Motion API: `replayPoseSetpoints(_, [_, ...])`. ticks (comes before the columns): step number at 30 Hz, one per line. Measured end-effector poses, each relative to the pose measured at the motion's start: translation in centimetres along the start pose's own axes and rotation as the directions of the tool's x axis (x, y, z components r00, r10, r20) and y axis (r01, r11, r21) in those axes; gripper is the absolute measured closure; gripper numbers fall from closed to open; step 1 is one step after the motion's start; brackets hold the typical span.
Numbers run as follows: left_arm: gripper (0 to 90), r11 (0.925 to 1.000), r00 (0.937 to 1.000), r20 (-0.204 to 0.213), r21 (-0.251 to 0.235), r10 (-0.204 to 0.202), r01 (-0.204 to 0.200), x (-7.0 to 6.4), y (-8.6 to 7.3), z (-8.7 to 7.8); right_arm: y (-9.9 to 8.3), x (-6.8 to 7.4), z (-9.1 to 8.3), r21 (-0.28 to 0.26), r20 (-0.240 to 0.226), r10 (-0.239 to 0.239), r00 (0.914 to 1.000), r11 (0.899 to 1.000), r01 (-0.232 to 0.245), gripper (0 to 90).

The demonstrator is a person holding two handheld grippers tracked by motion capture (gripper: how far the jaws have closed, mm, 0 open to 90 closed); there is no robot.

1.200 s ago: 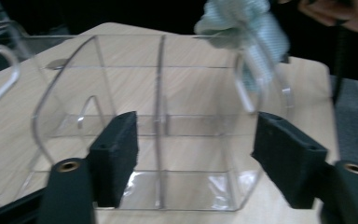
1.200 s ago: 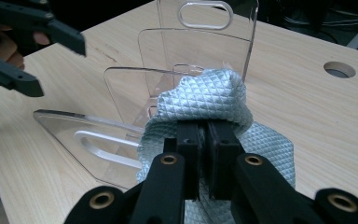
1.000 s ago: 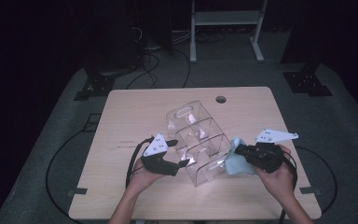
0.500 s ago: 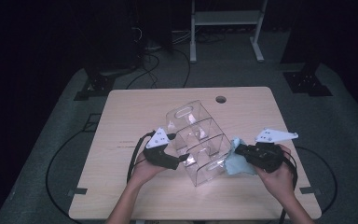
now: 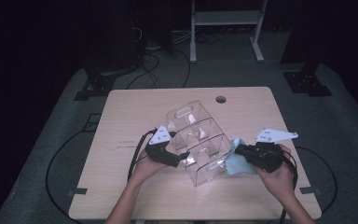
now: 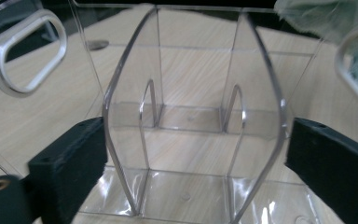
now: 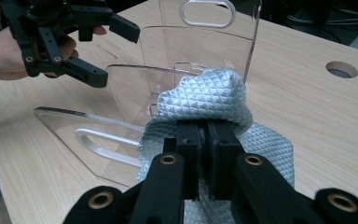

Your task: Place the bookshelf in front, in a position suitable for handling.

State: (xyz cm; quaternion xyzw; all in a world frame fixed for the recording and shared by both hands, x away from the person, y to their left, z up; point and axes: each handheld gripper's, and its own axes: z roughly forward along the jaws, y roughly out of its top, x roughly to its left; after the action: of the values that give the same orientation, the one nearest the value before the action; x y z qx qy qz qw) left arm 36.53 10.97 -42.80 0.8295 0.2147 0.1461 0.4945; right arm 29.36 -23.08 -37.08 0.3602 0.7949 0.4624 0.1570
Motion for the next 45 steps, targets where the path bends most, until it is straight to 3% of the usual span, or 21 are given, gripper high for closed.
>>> replayPoseSetpoints(9, [6.3, 0.9997, 1.0000, 0.007, 0.025, 0.000, -0.001, 0.2, 0.5, 1.4, 0.0, -0.1, 0.0, -0.001, -0.008, 0.004, 1.0000, 1.000, -0.004, 84.9])
replayPoseSetpoints(16, [8.5, 0.9998, 0.9999, 0.010, 0.020, -0.009, 0.009, 0.2, 0.3, 1.2, -0.1, -0.2, 0.1, -0.008, -0.015, 0.003, 0.9999, 1.000, -0.003, 84.9])
replayPoseSetpoints(26, [9.1, 0.9997, 0.9997, -0.009, 0.007, -0.022, 0.022, 0.0, -0.8, -0.9, 0.3, 0.1, 0.9, -0.014, -0.046, -0.003, 0.9989, 1.000, 0.002, 84.9])
replayPoseSetpoints(33, [9.2, 0.9991, 0.9979, -0.048, -0.001, -0.043, 0.043, -0.4, -1.9, -2.8, 0.8, 1.0, 1.9, -0.019, -0.067, -0.020, 0.9975, 1.000, 0.018, 84.7])
replayPoseSetpoints(40, [9.1, 0.9977, 0.9946, -0.079, -0.007, -0.068, 0.067, -0.9, -2.3, -3.5, 0.4, 1.2, 2.4, -0.039, -0.009, -0.019, 0.9998, 0.999, 0.019, 84.6])
replayPoseSetpoints(45, [9.1, 0.9970, 0.9931, -0.088, -0.009, -0.077, 0.076, -1.1, -2.5, -3.7, -1.7, 0.4, 2.9, -0.033, -0.006, 0.045, 0.9990, 0.998, -0.045, 84.6])
